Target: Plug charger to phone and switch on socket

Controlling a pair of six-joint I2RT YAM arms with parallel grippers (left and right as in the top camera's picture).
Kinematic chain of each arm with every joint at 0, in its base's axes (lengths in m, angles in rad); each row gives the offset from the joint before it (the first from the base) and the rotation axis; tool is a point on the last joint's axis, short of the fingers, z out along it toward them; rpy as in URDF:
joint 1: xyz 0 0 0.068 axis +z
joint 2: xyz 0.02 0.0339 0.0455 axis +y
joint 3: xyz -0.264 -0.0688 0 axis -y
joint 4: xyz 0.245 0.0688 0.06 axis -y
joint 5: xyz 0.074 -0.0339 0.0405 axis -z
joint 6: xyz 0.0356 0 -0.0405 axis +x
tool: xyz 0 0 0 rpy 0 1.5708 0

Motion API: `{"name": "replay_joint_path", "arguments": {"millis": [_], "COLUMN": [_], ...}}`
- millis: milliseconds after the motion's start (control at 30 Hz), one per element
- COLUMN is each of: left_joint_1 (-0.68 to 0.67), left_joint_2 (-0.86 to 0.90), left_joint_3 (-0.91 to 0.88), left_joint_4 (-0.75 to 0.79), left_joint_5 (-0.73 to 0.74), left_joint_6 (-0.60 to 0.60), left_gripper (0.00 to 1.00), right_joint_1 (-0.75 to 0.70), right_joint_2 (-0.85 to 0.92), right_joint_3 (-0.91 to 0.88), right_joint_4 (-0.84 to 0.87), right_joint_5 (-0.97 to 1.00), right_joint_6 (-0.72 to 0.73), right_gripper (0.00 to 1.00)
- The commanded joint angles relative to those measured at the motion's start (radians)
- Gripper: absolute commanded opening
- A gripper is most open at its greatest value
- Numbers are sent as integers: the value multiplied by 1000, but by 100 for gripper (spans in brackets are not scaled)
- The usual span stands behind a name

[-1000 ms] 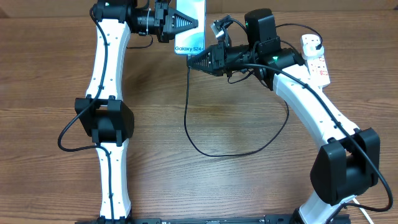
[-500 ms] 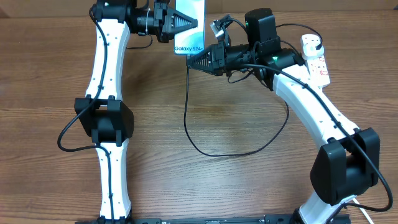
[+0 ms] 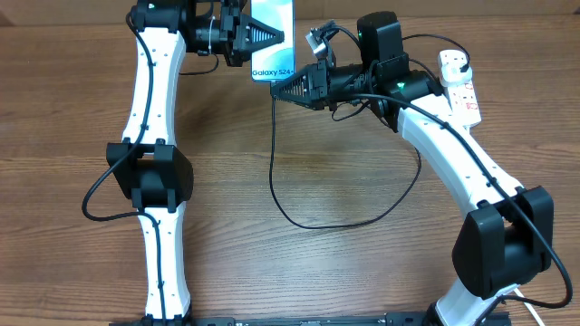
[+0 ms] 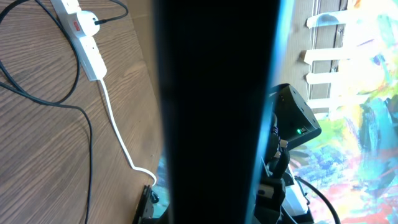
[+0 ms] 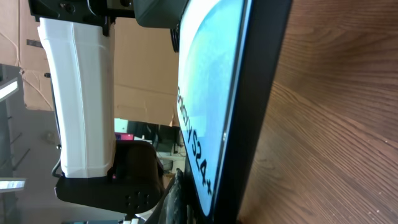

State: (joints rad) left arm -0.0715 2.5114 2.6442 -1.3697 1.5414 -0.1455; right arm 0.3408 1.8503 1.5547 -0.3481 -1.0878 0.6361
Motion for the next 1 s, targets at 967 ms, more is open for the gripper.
{"name": "replay_joint_path", "arguments": {"millis": [967], "left_joint_1": [-55], "left_joint_2": [-15], "left_joint_3": [15], "left_joint_4": [-34], "left_joint_5": [23], "left_joint_6": [57], "left_gripper": [4], "right_joint_1": [-37], "right_joint_2": [-7], "right_joint_3": [24], "right_joint_4": [90], "right_joint_5": [146], "right_joint_6": [16], "right_gripper": [4]}}
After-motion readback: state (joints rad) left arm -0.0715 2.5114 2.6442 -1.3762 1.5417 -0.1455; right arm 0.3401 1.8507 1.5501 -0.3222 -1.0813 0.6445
